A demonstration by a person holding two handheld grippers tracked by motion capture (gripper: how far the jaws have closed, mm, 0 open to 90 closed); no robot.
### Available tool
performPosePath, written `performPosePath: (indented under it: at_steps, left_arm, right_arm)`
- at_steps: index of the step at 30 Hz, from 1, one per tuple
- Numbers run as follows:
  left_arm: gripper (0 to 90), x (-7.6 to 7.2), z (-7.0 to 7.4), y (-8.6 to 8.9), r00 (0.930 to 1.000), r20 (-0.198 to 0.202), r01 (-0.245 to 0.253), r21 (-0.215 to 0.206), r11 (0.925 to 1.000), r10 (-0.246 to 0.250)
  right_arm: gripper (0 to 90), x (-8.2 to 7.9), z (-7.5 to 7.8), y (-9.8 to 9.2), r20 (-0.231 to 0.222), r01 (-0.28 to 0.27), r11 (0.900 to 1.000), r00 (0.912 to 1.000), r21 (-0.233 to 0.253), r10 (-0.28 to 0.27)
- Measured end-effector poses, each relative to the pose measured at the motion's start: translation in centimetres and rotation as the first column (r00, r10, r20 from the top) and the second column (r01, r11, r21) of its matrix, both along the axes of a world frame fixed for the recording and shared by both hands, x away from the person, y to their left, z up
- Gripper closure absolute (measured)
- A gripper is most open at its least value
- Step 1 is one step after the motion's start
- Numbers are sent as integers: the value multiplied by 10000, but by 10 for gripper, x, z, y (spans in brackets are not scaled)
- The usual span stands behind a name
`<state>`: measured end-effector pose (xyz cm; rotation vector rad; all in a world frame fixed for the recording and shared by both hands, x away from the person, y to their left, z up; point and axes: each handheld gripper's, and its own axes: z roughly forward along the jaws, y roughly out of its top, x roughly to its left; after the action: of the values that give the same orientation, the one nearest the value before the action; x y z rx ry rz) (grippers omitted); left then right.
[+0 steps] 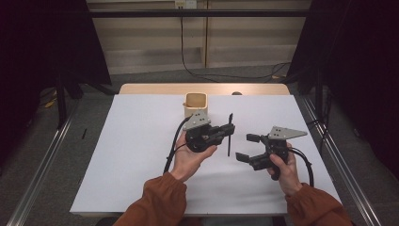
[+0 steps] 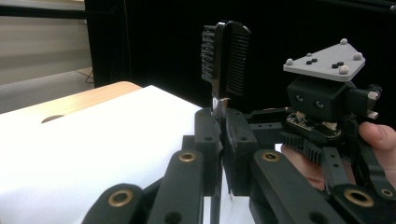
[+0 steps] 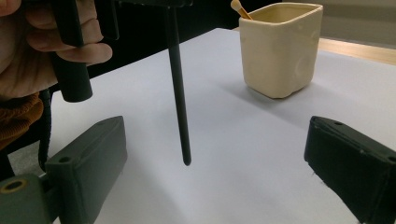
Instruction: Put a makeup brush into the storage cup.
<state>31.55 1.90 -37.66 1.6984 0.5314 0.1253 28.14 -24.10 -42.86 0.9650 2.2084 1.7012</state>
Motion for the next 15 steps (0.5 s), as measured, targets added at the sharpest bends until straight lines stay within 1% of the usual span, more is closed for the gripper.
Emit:
performPosePath:
  at_steps: [3, 5, 6, 8, 12, 15]
  left_arm:
    - [857, 1, 2, 4, 9999, 0, -115, -13, 9999, 115]
    - [857, 2, 3, 7, 9998, 16, -187, -6, 9998, 187]
    - [857, 2, 3, 9, 9998, 25, -209, -12, 9998, 209]
    - [857, 3, 4, 12, 9996, 40, -267, -62, 9996, 268]
    - [857, 5, 6, 18, 9993, 52, -375, -78, 9993, 375]
    - [857, 6, 6, 21, 9988, 13, -482, -87, 9988, 482]
  right_arm:
    - [48, -1, 1, -2, 63, 207, 9998, 9998, 34, -207]
    - [82, -3, 2, -4, 175, 318, 9995, 9993, 61, -319]
    - [79, -3, 3, -5, 208, 391, 9992, 9990, 87, -393]
    - [77, -6, 2, -8, 400, 608, 9977, 9973, 300, -620]
    - [53, -10, 0, -16, 511, 992, 9949, 9937, 165, -1000]
    - [45, -14, 1, -21, 610, 1204, 9925, 9907, 218, -1215]
